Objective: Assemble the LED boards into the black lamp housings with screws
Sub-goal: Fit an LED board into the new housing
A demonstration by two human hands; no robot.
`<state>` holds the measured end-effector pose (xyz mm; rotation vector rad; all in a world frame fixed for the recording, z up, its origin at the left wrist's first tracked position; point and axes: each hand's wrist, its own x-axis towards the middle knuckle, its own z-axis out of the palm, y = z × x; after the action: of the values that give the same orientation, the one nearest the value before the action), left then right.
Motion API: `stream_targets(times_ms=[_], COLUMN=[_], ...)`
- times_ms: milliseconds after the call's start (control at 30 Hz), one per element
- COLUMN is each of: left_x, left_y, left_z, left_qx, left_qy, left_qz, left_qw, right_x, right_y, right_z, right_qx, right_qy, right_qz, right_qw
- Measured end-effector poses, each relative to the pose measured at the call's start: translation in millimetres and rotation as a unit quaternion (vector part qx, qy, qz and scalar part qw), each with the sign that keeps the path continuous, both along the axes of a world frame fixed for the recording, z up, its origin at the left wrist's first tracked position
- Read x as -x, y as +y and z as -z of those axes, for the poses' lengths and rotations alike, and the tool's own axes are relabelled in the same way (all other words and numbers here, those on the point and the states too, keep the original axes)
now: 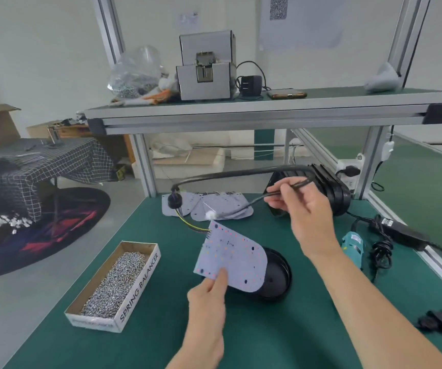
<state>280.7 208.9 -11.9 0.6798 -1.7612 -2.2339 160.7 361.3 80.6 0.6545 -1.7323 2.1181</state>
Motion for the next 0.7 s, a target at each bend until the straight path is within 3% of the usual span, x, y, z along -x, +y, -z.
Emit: stream_targets(times_ms=[167, 300, 400, 533, 700], left_x=[20.6, 24.7, 17.8, 8.5, 3.1], left_y=[16.5, 20.0, 14.7, -4.1, -14.2], left_z=[0.1, 2.0, 3.3, -9.6, -23.0], left_qx=[0.004, 0.008, 0.105, 0.295, 0.326], left_qy=[-0.053, -0.037, 0.011, 0.074, 0.155], left_qz=[0.053, 0.073, 0.071, 0.090, 0.095], left_qw=[0.997, 0.997, 0.992, 0.948, 0.928], right_x=[4.4, 4.2, 5.9, 6.8, 2.8], right_y=[13.8, 20.7, 35.1, 62.4, 81.0], right_z=[6.9, 12.4, -1.0, -25.6, -38.3], right_qx=[-0.019, -0.033, 0.007, 0.080, 0.146], right_qy=[-0.091, -0.114, -0.107, -0.102, -0.106], right_qz=[0.016, 0.036, 0.047, 0.042, 0.030], right_qw=[0.996, 0.992, 0.993, 0.991, 0.983])
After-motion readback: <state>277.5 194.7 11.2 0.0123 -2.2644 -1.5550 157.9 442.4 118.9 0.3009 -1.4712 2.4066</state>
